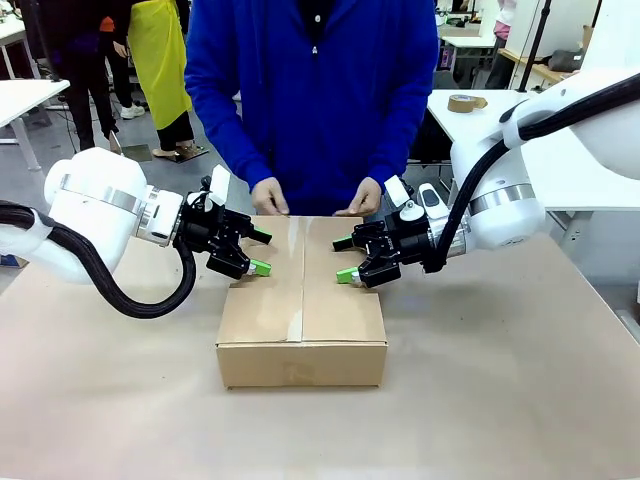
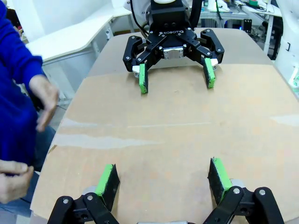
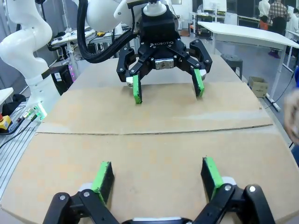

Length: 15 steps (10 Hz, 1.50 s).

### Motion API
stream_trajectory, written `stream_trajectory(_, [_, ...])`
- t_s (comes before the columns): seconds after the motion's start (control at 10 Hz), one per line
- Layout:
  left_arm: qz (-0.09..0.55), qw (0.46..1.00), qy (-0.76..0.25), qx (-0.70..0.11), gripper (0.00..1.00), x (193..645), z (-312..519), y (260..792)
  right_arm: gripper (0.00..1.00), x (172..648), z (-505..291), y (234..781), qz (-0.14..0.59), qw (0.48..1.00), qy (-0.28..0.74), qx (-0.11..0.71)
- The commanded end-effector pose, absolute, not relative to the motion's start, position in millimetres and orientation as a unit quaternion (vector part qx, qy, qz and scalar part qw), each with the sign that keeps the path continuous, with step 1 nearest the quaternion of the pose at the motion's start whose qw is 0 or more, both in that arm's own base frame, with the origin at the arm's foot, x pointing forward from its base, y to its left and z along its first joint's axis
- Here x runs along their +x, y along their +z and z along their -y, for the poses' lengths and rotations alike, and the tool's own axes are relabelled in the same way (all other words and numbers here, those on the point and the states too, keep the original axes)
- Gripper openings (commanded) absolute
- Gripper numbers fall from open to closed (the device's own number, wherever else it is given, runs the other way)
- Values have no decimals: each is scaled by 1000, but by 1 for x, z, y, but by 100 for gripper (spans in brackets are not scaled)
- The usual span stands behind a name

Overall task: Pack the gift set into the box.
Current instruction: Press and hold the closed box until the human finishes sealing it.

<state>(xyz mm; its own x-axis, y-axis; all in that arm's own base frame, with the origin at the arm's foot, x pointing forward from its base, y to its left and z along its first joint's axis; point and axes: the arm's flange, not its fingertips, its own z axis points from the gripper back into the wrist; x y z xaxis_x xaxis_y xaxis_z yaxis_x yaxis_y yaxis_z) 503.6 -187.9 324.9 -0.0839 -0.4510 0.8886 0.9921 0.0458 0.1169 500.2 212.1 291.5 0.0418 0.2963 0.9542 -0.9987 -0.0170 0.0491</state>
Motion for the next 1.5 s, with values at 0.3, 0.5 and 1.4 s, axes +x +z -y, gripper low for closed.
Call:
stream_trajectory(0.3, [421,591,-607,-325,100,501,187,321,100,500,-212,289,405,572,566,435])
stream_trajectory(0.5, [421,591,-607,-325,100,501,187,321,100,500,-212,289,405,572,566,435])
stream_trajectory(1.4, [421,591,-607,-325,100,501,187,321,100,500,-212,289,405,572,566,435])
